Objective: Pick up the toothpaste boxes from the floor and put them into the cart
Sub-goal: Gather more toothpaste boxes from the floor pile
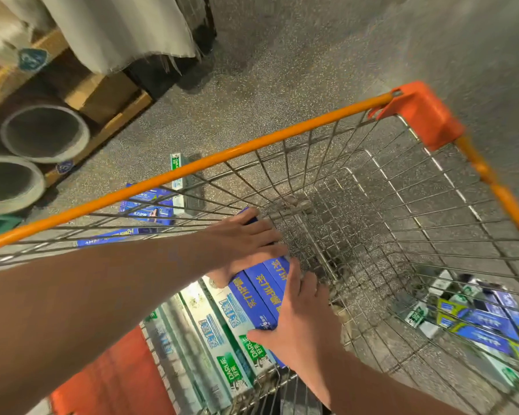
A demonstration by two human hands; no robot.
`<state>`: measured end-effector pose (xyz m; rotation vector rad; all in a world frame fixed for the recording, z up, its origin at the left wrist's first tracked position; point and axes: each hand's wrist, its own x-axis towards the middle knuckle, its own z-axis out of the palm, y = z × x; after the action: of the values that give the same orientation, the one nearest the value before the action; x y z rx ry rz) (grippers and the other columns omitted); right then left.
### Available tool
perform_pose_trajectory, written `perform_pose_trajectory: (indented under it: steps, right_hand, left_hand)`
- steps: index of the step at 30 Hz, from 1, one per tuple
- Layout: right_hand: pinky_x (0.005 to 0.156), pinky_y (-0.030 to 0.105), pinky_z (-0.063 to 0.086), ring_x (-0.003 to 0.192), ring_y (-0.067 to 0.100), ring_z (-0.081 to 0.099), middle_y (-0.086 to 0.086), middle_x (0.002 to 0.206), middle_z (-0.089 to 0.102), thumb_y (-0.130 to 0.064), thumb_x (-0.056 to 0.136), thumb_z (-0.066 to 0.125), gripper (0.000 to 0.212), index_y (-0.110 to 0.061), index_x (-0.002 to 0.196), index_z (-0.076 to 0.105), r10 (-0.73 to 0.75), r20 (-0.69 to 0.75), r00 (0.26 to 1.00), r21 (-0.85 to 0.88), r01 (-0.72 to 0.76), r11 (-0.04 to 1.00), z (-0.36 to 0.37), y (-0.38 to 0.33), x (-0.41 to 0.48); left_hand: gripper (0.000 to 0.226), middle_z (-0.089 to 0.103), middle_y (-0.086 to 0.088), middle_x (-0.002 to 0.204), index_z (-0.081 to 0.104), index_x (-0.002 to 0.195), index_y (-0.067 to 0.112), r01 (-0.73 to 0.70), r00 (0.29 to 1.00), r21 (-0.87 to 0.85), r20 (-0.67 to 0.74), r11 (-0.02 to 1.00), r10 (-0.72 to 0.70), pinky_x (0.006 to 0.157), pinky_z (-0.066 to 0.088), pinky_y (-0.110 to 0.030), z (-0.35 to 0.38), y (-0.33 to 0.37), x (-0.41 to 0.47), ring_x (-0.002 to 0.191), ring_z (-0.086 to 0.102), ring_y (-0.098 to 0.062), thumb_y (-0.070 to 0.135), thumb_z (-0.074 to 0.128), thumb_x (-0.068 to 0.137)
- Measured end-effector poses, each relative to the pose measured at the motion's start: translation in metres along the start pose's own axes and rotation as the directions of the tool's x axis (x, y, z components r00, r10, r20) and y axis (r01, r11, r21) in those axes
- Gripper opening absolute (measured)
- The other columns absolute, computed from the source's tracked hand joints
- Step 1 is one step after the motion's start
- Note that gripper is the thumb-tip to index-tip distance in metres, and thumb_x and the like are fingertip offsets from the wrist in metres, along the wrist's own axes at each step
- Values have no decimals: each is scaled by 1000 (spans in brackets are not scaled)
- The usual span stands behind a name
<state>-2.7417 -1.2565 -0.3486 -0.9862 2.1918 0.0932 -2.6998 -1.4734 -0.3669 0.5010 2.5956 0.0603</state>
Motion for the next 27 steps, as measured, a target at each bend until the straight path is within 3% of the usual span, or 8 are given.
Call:
perform_pose_trajectory:
  steps: [4,9,14,17,23,27]
  right_hand:
    - [92,39,51,121,29,40,12,149,23,-82,56,76,157,-15,153,-29,3,20,1000,-10,-3,1000,0,3,-7]
    - [90,46,50,113,27,45,9,133,34,-82,53,75,156,-12,152,-23,12,-16,1000,-21,-12,1000,-1,-2,-5]
    - [87,45,52,107,27,52,9,126,44,-83,45,76,148,-10,150,2,59,-52,997,21,-58,998,6,-5,-6]
    - [92,42,50,112,27,51,10,130,41,-84,51,73,144,-8,150,0,78,-36,996,6,-77,997,8,-5,-9]
    - [101,42,45,122,26,45,9,137,38,-76,51,80,143,-8,152,5,95,-87,992,32,-92,995,7,-12,-11]
    - [105,42,42,126,26,43,10,141,34,-80,57,78,147,-6,155,-2,79,-74,994,1,-79,997,3,-12,-10]
  left_hand:
    - [120,35,-6,146,19,151,23,9,1000,-5,16,1000,-9,117,17,-58,-1,4,3,136,34,-32,38,86,53]
    - [135,28,-7,151,9,151,22,36,991,-3,130,999,-36,119,11,-60,-6,5,4,141,26,-31,63,87,48]
    - [117,36,-9,146,18,151,18,6,998,22,69,1000,-7,116,19,-60,-4,13,2,136,33,-32,41,84,57]
    - [119,40,-7,142,23,151,18,-2,999,27,37,1000,1,115,20,-59,-1,17,2,133,37,-33,40,84,51]
    - [139,35,-7,151,15,153,18,65,992,49,109,997,-70,121,-1,-59,-4,22,4,143,32,-32,65,86,44]
    - [146,29,-10,160,12,157,13,103,980,109,162,989,-120,122,2,-58,-10,31,4,151,23,-32,74,85,45]
